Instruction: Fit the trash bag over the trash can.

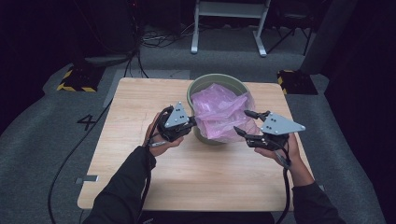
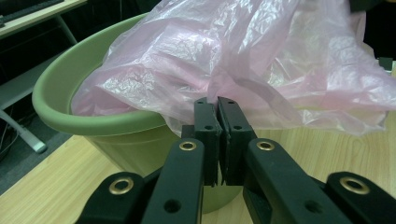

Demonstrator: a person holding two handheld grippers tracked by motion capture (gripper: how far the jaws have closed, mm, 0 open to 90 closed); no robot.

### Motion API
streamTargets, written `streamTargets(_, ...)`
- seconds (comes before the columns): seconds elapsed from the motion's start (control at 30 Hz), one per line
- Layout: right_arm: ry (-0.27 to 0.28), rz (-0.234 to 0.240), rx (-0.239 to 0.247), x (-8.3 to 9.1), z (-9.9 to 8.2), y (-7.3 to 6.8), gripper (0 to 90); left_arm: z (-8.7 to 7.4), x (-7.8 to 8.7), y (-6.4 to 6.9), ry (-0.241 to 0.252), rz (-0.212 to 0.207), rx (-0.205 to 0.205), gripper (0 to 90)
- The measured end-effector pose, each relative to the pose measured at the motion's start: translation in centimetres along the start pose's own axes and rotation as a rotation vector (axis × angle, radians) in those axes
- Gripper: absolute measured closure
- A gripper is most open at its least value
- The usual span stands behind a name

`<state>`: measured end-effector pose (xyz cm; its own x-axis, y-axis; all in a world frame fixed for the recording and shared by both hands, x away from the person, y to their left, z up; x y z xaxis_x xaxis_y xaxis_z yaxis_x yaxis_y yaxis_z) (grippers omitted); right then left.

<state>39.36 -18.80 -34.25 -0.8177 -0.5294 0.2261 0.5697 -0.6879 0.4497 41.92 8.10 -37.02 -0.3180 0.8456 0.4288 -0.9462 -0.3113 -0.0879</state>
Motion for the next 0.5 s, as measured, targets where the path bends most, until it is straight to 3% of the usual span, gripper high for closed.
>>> streamTargets(0.13, -0.054, 0.007, 0.064, -0.9, -0.5, -0.2, 70.6, -0.1, 0.2, -0.3, 0.000, 0.005, 0.007, 88.0)
streamTargets(0.2, -0.054, -0.008, 0.075, -0.8, -0.7, -0.1, 80.8, -0.2, 0.4, -0.5, 0.000, 0.013, 0.013, 88.3)
streamTargets(0.4, -0.021, -0.073, 0.043, 0.5, -1.9, 1.4, 86.3, -0.7, 0.8, -1.5, -0.015, 0.053, 0.039, 89.3)
streamTargets(0.5, -0.050, -0.151, 0.069, 0.8, -3.1, 3.0, 87.4, -1.1, 1.0, -2.2, -0.021, 0.072, 0.059, 89.5)
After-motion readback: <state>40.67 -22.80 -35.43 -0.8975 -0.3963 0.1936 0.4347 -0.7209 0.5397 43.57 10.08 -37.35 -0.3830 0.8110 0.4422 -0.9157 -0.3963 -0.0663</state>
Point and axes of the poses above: each handheld gripper's, and its own axes: x roughly backward along the jaws, z roughly out of its top, y roughly to its right, the point moved 3 cm from there along -x, roughly forward along the jaws, and after that the axes turned 15 degrees about -z, right-handed, at the moved point
